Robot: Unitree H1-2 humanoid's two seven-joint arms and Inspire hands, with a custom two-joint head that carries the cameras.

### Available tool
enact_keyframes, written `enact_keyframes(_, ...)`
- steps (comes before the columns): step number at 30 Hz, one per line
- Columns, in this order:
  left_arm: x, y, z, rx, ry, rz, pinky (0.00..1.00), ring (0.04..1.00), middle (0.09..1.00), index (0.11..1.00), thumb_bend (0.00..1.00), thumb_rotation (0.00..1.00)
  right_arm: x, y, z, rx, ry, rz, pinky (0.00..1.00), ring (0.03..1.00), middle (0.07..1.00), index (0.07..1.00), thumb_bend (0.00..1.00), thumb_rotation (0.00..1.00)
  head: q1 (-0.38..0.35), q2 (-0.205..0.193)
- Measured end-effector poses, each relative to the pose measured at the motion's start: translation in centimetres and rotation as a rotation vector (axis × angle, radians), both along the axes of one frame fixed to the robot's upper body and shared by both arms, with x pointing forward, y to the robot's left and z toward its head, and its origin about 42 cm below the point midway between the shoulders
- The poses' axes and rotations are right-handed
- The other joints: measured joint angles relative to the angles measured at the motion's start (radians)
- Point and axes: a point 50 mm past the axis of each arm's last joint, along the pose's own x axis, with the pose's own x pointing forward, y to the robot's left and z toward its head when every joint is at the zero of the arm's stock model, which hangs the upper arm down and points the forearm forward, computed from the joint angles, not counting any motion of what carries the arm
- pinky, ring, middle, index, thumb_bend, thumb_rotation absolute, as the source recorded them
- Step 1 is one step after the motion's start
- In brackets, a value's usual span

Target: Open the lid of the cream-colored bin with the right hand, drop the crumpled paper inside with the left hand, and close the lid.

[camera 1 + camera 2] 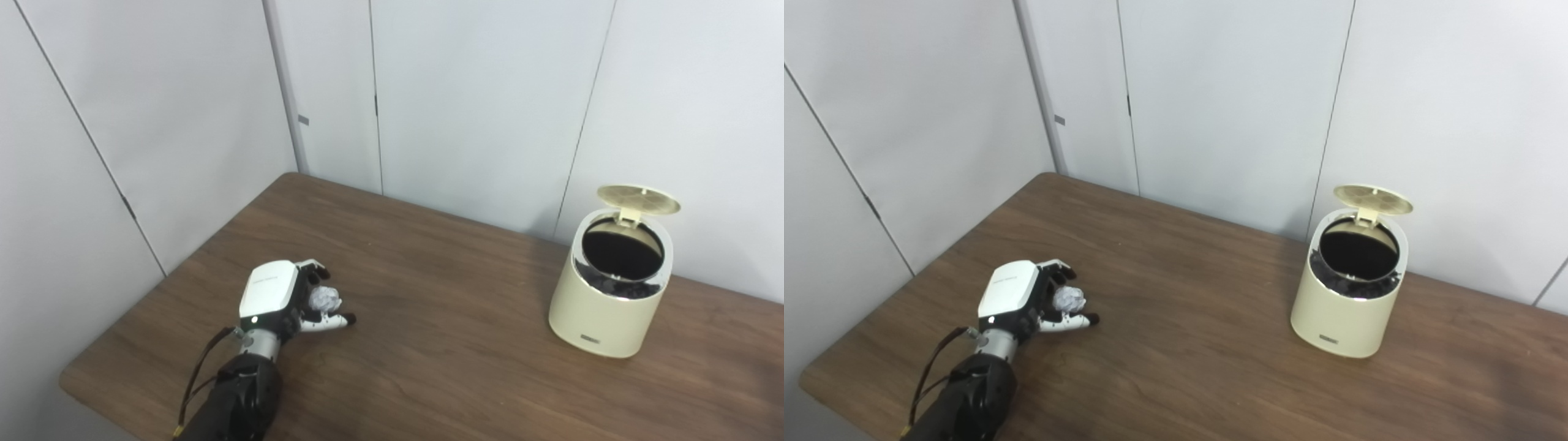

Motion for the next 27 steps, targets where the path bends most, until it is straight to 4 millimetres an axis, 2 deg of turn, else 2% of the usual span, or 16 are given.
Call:
enact_keyframes(3, -0.5, -0.1, -0.3, 0.0, -0.009, 0.008, 0.51, 0.598, 0.649, 0.657, 0.97, 0.44, 0.0, -0.1, 0.1, 0.0, -0.001, -0.003, 0.54, 0.689, 0.693, 0.669, 0.05, 0.61, 0.003, 0.003)
enact_keyframes(10, -1.3, -0.2, -0.8, 0.002, -0.018, 0.017, 0.5, 0.577, 0.624, 0.641, 0.96, 0.42, -0.1, -0.1, 0.4, -0.003, -0.009, 0.0, 0.54, 0.691, 0.693, 0.667, 0.04, 0.57, 0.002, 0.008)
enact_keyframes(15, -1.4, -0.2, -0.9, 0.005, -0.024, 0.025, 0.46, 0.532, 0.582, 0.61, 0.88, 0.39, -0.3, -0.3, 0.3, 0.006, 0.015, -0.005, 0.54, 0.696, 0.699, 0.677, 0.05, 0.56, -0.003, 0.009)
enact_keyframes(18, -1.5, -0.1, -1.1, 0.015, -0.026, 0.033, 0.39, 0.471, 0.526, 0.576, 0.74, 0.35, -0.4, -0.4, 0.4, 0.005, 0.012, -0.006, 0.54, 0.698, 0.704, 0.68, 0.04, 0.49, -0.008, 0.011)
enact_keyframes(22, -1.5, 0.0, -1.6, 0.025, -0.055, 0.034, 0.24, 0.303, 0.374, 0.437, 0.69, 0.24, -0.8, -0.6, 0.6, 0.012, 0.006, -0.006, 0.54, 0.701, 0.705, 0.677, 0.04, 0.46, -0.021, 0.015)
enact_keyframes(27, -0.9, 0.0, -2.6, 0.038, -0.081, 0.042, 0.12, 0.168, 0.236, 0.305, 0.59, 0.13, -1.1, -0.7, 0.5, 0.012, 0.009, -0.008, 0.54, 0.698, 0.701, 0.674, 0.05, 0.46, -0.026, 0.017)
